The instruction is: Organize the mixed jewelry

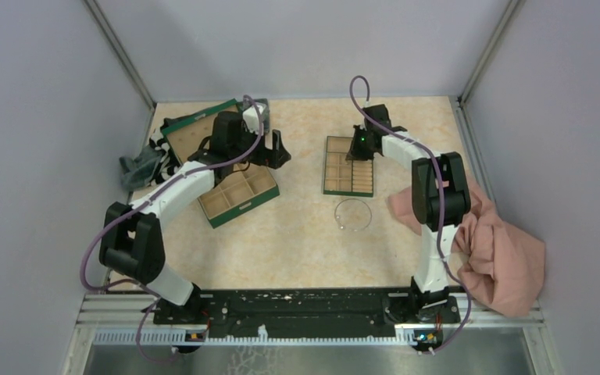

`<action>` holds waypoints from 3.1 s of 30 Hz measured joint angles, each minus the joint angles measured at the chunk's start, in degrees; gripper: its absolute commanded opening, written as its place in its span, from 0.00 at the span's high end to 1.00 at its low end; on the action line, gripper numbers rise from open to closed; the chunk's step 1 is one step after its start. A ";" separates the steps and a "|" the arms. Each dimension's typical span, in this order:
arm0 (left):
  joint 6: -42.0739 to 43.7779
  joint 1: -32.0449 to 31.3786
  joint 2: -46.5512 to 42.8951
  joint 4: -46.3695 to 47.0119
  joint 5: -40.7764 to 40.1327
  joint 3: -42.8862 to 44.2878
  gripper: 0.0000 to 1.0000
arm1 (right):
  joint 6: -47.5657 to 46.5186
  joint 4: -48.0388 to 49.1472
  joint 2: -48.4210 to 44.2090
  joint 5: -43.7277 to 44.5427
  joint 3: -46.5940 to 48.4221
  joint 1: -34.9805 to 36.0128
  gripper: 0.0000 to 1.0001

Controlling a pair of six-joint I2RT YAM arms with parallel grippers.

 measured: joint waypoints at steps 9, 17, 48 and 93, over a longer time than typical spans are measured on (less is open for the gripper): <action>2.10 -0.07 6.19 4.00 -0.26 2.82 0.01 | -1.14 -3.10 0.46 2.47 2.75 0.33 0.99; 2.12 -0.07 9.44 3.98 -0.09 5.25 0.01 | -2.51 -3.45 1.64 2.38 4.92 0.33 0.85; -0.87 -10.64 0.24 -1.92 -10.88 1.49 0.01 | 3.82 -13.92 -38.25 11.34 -32.74 5.29 0.55; -16.83 -8.44 -0.48 -19.45 -19.23 4.04 0.01 | 0.35 -9.99 -32.74 -0.31 -34.49 21.31 0.64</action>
